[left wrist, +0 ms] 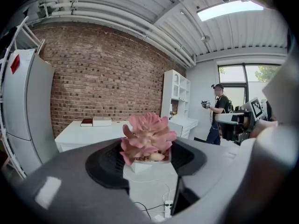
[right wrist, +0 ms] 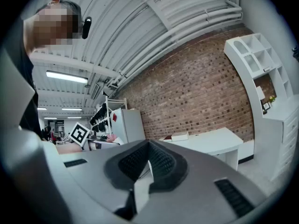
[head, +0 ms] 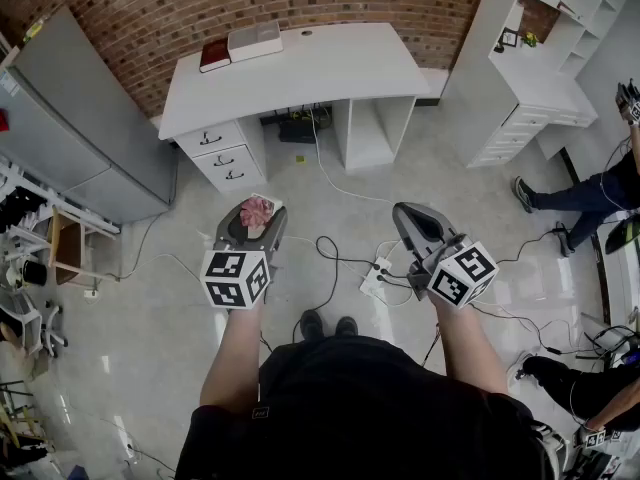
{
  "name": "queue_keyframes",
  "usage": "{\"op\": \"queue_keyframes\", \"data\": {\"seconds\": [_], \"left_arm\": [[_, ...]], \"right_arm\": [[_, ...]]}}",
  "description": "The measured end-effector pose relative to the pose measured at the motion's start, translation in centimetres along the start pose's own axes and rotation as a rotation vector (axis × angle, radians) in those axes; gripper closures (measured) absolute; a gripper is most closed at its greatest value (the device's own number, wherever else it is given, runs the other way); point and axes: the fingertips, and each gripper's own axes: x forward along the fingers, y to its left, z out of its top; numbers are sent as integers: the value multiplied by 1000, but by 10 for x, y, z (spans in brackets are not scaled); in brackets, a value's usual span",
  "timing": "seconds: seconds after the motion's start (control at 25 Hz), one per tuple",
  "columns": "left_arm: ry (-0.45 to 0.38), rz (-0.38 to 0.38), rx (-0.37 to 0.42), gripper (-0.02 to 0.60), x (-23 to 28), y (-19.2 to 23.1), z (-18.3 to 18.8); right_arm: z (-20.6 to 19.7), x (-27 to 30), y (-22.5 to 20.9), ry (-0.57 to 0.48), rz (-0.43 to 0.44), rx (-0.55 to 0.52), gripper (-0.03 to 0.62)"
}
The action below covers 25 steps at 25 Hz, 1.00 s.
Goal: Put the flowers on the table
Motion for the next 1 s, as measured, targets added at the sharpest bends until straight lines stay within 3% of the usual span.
{"op": "queue_keyframes", "data": {"seconds": [0.36, 0.68, 1.0], "left_arm": [[-27, 30, 25, 311, -14, -2, 10], [-42, 45, 19, 311, -15, -11, 10], [-37, 39, 10, 311, 9, 5, 11]], "right_arm": [[11, -3, 8, -26, 29, -21, 585], [10, -9, -4, -43, 33, 52, 585], [7, 11, -19, -37, 57, 87, 585]]}}
